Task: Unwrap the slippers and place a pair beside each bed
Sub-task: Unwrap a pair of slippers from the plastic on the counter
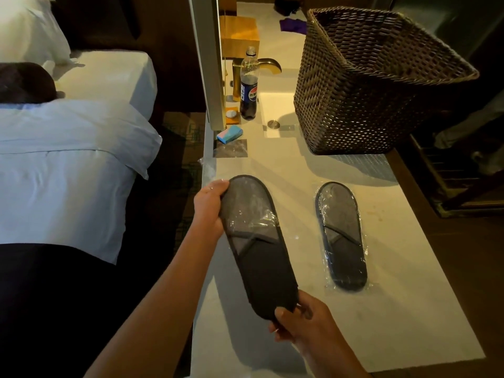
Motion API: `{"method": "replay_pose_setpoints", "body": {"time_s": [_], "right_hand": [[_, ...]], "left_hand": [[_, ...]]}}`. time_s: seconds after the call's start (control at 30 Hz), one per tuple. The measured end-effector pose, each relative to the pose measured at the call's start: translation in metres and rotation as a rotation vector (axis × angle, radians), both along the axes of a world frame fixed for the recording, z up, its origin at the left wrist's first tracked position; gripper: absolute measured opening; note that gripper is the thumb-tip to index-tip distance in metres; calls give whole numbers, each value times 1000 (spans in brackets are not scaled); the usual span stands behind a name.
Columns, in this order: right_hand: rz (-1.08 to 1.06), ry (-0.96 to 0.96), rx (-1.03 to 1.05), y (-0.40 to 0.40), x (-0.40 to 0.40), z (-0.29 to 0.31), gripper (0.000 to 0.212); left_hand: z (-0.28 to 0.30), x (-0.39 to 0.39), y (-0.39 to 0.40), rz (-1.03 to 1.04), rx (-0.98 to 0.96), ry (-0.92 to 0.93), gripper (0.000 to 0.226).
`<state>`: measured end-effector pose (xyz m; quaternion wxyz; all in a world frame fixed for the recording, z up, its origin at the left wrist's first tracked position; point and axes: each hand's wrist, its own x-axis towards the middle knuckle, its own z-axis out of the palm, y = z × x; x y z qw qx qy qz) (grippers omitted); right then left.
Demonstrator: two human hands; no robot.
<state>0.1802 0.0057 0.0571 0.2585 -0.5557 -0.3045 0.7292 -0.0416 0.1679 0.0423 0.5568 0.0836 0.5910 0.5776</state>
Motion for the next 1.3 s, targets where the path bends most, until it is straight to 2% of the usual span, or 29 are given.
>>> {"method": "replay_pose_setpoints", "body": {"time_s": [0.1, 0.17, 0.3, 0.4, 0.5, 0.7, 0.87, 1.0, 1.07, 1.17, 1.27, 1.3], "right_hand": [[52, 4, -34, -1, 7, -10, 54], [43, -19, -24, 4, 6, -13, 55], [2, -94, 41, 29, -2, -11, 25], [0, -180, 126, 50, -12, -7, 20], [-6, -231, 169, 65, -18, -7, 22], [-5, -195, 46, 72, -8, -17, 13], [-7, -179, -91, 71, 1, -25, 10], [0, -189, -143, 74, 5, -32, 13], [5, -188, -163, 77, 6, -34, 14], [0, -193, -191, 79, 7, -37, 14], [-34, -191, -205, 78, 6, -40, 22], [-36, -186, -203, 78, 6, -42, 25]], "left_hand": [[4, -4, 25, -68, 54, 5, 13], [-1, 0, 33, -121, 12, 22, 22], [-21, 12, 31, -187, -22, 55, 26], [-30, 24, 27, -168, -52, 22, 18], [-35, 31, 32, -149, -68, 19, 21], [-36, 14, 86, -183, -41, 164, 10], [-46, -6, 143, -286, -98, 279, 12], [-61, -20, 173, -338, -153, 402, 22], [-68, -24, 183, -325, -147, 391, 26], [-63, -27, 186, -299, -192, 447, 13], [-61, -36, 173, -124, -235, 474, 38], [-58, -38, 160, -87, -224, 536, 38]]}}
